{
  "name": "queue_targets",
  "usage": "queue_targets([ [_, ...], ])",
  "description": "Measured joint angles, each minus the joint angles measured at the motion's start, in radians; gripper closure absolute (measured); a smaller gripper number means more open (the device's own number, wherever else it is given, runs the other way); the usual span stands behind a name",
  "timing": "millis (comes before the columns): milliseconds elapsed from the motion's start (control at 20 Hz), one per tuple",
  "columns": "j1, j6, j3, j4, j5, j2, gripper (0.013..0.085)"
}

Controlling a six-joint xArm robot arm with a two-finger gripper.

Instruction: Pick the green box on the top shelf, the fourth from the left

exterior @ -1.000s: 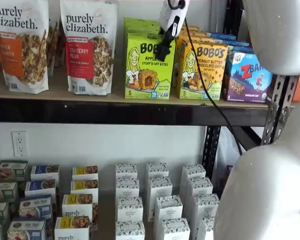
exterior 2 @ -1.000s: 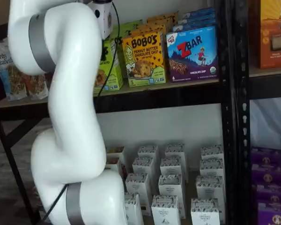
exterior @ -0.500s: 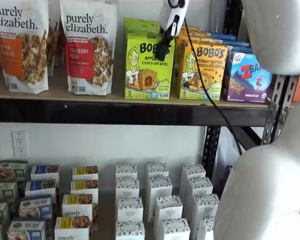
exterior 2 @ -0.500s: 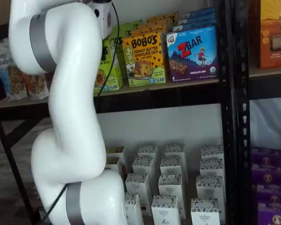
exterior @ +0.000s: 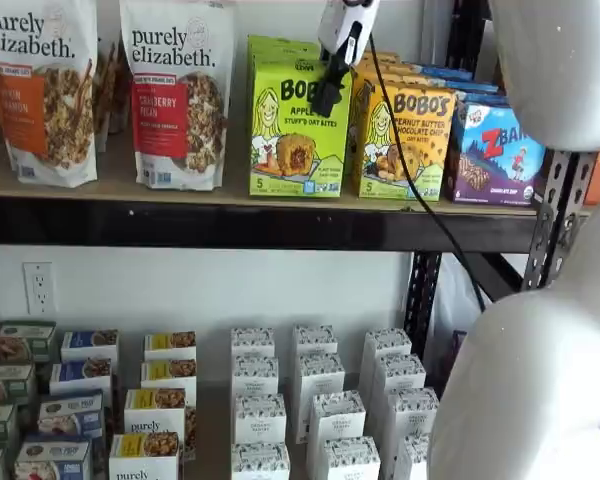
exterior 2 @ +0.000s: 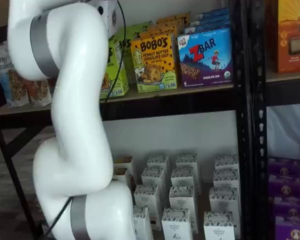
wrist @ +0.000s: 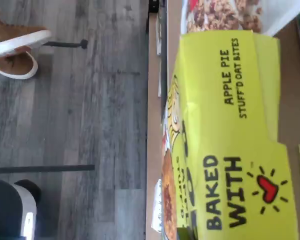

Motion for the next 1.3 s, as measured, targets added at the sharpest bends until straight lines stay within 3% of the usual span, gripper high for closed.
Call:
queue_targets([
  [850, -0.046, -0.023, 0.098, 0.038, 0.075, -0.146, 0.0730],
  [1300, -0.070, -0.040, 0.164, 0.034, 0.102, -0.236, 0.0730],
])
